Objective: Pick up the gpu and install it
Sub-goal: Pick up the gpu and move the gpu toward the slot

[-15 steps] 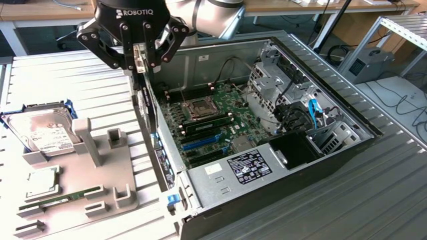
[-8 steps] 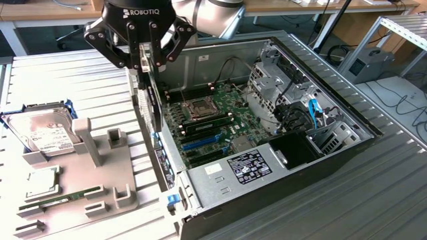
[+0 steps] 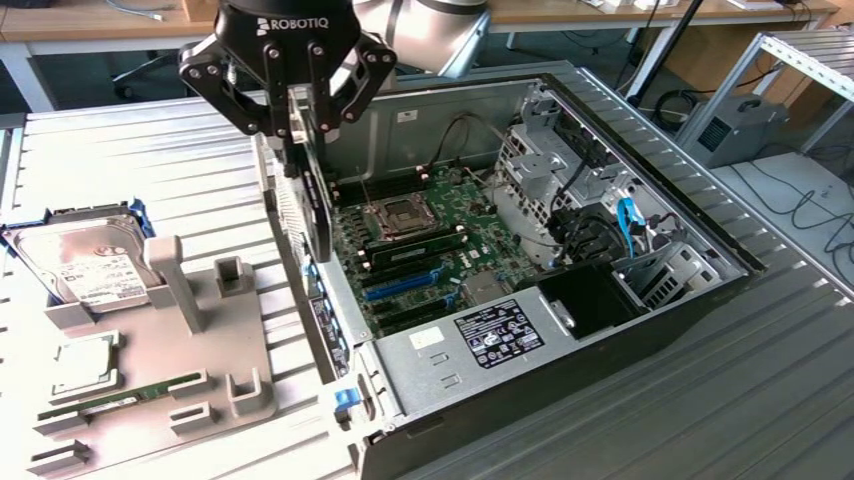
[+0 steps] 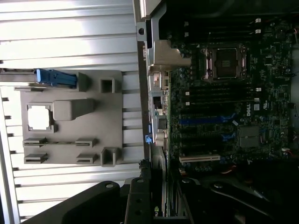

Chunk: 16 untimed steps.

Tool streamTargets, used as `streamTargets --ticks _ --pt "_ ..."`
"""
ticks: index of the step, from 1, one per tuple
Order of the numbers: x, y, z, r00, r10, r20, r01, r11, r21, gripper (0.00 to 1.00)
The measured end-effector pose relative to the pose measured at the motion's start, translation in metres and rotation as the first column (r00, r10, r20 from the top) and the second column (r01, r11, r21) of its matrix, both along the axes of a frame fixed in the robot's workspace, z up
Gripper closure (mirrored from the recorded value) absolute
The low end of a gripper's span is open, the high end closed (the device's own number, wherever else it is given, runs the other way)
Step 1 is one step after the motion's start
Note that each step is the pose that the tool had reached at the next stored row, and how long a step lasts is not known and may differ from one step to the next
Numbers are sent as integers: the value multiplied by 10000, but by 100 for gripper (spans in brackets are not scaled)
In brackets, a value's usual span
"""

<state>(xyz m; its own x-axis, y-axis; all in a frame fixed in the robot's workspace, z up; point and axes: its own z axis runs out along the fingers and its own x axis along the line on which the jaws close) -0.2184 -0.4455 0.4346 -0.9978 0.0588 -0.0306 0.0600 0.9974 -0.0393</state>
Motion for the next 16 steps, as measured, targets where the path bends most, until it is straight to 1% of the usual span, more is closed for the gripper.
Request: streamTargets --ticks 16 --pt "143 0 0 10000 0 0 0 10000 -14 74"
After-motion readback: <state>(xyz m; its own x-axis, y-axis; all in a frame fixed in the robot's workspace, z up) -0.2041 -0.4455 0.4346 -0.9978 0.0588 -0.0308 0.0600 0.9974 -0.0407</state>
